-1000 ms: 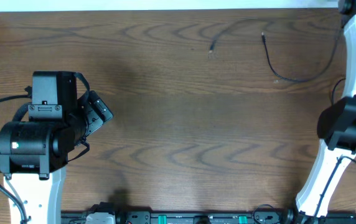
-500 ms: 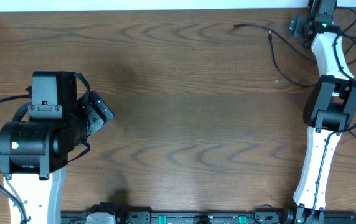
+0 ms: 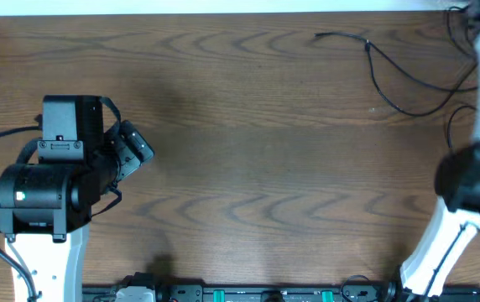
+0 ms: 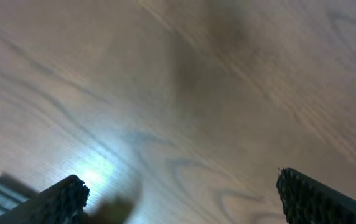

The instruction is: Untangle cables

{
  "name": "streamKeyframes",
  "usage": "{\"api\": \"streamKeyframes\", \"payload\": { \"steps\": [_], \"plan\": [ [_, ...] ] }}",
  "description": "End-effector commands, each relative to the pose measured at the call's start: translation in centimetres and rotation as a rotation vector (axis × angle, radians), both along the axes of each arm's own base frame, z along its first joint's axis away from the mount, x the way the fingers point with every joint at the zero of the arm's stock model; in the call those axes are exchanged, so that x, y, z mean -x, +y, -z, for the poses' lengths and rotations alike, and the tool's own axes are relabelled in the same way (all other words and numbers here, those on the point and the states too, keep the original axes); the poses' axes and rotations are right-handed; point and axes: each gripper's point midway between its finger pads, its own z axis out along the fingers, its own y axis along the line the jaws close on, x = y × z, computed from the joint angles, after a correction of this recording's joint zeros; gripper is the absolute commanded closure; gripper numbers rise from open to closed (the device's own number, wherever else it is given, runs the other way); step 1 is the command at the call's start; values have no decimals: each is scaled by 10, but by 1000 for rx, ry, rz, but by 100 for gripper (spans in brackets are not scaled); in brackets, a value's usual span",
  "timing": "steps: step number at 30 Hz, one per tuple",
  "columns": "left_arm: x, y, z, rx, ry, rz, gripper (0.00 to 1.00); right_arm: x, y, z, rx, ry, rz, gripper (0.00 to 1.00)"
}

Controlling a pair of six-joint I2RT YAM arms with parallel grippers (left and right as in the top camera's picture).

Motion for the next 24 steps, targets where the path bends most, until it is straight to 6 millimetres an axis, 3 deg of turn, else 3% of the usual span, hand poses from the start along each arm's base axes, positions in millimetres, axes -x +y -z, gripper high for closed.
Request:
{"api": "streamKeyframes", "payload": {
  "steps": [1, 7, 10, 13, 16, 20, 24],
  "plan": [
    [-6, 2, -7, -23, -34, 24, 2, 56, 5, -104, 23, -163, 13, 1],
    [-13, 2, -15, -60, -79, 85, 2, 171, 29, -228, 78, -387, 16, 1],
    [-10, 2, -22, -78, -112, 112, 2, 224, 42, -264, 109, -462, 13, 1],
    [-2, 3, -31, -98, -147, 131, 2, 261, 41, -268, 142, -467, 61, 1],
    [9, 4, -42, -104, -200, 128, 2, 261, 15, -233, 111, -423, 220, 2],
    [22, 4, -50, -105, -234, 127, 2, 212, -14, -138, 97, -265, 318, 9],
    [27, 4, -51, -104, -242, 126, 2, 165, -41, -20, 24, -39, 403, 8]
  ]
}}
